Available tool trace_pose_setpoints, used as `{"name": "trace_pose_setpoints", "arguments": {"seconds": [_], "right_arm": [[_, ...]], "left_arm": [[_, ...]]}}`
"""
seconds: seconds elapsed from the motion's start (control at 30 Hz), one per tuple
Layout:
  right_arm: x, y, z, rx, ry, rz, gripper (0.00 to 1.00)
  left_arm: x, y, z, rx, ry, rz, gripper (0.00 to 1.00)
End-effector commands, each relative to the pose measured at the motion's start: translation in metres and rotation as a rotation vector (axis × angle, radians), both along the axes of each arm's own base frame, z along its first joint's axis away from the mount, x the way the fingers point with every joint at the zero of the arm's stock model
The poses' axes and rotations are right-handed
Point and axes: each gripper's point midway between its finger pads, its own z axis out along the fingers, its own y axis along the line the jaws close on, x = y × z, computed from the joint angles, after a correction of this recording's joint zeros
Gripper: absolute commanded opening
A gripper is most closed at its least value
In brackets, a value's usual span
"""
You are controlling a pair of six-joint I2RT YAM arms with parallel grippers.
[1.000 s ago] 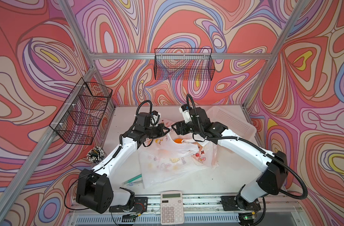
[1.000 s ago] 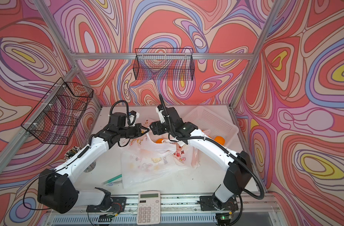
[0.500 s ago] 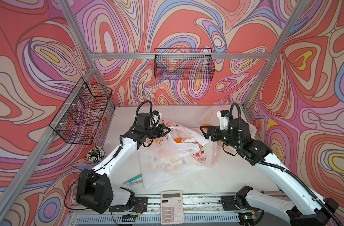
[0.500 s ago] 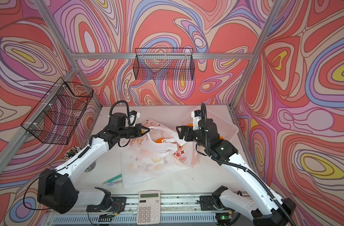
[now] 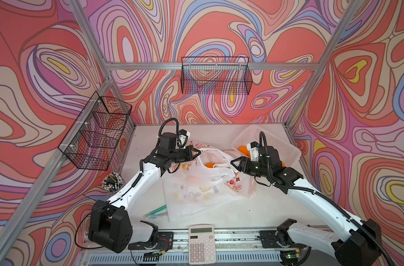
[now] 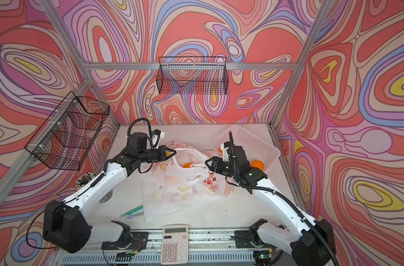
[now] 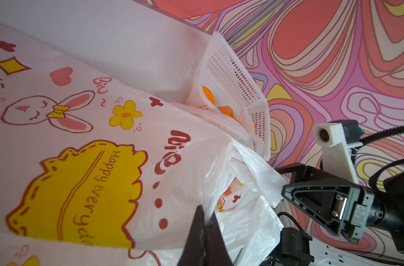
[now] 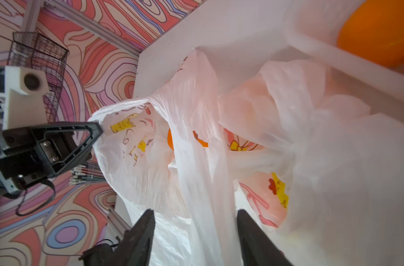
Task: Place the oranges into plastic bags & tie knots
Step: Adjust the plastic bag.
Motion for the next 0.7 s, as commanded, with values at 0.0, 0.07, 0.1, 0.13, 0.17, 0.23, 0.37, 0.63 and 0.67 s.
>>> {"name": "trace_pose_setpoints", "arguments": {"seconds": [0.0, 0.07, 0.1, 0.13, 0.17, 0.23, 0.37, 0.63, 0.67], "right_arm": [[0.006, 0.003, 0.007, 0.048, -0.012, -0.013, 0.36], [0.01, -0.001, 0.009, 0.048, -0.025, -0.025, 0.15], [0.013, -0.003, 0.01, 0.049, -0.031, -0.033, 0.04], [0.016, -0.006, 0.013, 0.052, -0.039, -0.037, 0.0], [0.02, -0.01, 0.014, 0.055, -0.045, -0.044, 0.0], [0.028, -0.017, 0.017, 0.069, -0.058, -0.055, 0.0], [0.045, -0.036, 0.023, 0.125, -0.068, -0.082, 0.0], [0.063, -0.051, 0.019, 0.156, -0.063, -0.105, 0.0], [0.064, -0.051, 0.017, 0.154, -0.06, -0.106, 0.0]], "left_arm": [[-0.002, 0.001, 0.019, -0.002, -0.092, -0.014, 0.0], [-0.002, 0.004, 0.027, 0.007, -0.13, -0.008, 0.12], [-0.003, 0.005, 0.033, 0.012, -0.159, -0.009, 0.21], [-0.004, 0.006, 0.038, 0.019, -0.192, -0.01, 0.29], [-0.006, 0.008, 0.043, 0.025, -0.222, -0.011, 0.35], [-0.012, 0.008, 0.056, 0.037, -0.304, -0.034, 0.47], [-0.035, 0.002, 0.072, 0.106, -0.492, -0.082, 0.6], [-0.12, -0.047, 0.063, 0.358, -0.876, -0.366, 0.68], [-0.127, -0.051, 0.058, 0.376, -0.896, -0.394, 0.68]]}}
